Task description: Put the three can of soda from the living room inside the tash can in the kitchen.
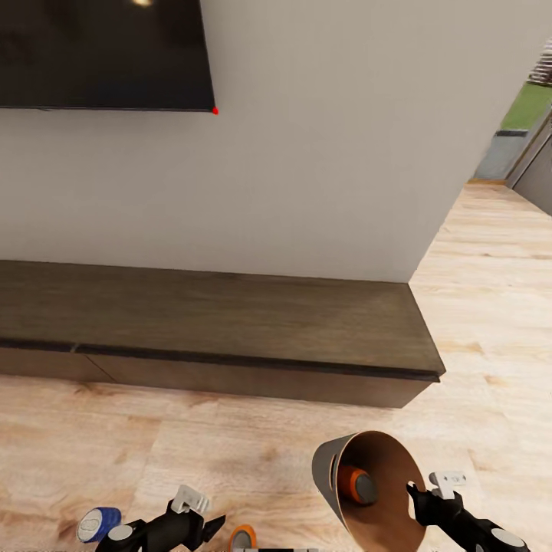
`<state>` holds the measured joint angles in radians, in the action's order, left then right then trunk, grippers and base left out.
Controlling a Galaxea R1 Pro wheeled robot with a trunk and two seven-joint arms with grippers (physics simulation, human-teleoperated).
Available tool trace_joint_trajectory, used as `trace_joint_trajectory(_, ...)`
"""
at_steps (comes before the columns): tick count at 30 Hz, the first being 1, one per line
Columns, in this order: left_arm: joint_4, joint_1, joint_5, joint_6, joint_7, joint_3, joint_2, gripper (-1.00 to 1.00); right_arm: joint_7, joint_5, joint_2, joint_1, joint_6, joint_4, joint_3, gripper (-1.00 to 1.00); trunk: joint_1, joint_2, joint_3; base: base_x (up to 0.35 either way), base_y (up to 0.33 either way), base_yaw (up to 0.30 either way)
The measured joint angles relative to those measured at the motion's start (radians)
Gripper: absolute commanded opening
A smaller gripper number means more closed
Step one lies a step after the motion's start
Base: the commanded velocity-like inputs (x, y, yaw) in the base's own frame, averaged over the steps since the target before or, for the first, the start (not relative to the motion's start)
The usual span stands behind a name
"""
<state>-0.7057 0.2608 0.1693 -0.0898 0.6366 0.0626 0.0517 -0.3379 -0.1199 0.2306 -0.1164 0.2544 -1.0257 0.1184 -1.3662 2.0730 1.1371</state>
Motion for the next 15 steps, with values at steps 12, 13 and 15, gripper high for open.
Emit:
trace_joint_trajectory(12, 0.0, 0.0, 0.001, -0.001, -0.001, -0.003, 0.0, 1.0, 0.006, 0.008, 0.0, 0.0, 0.0, 0.001, -0.004, -1.0, 0.0, 0.0, 0.0, -0.204, -0.155, 0.0)
trace_joint_trajectory(13, 0.0, 0.0, 0.001, -0.001, -0.001, -0.003, 0.0, 1.0, 0.006, 0.006, 0.0, 0.0, 0.0, 0.0, -0.004, -1.0, 0.0, 0.0, 0.0, -0.053, -0.036, 0.0)
trace_joint_trajectory(15, 0.0, 0.0, 0.0, -0.001, -0.001, -0.003, 0.0, 1.0, 0.007, 0.005, 0.0, 0.0, 0.0, 0.001, -0.004, -1.0, 0.0, 0.0, 0.0, -0.038, -0.026, 0.0)
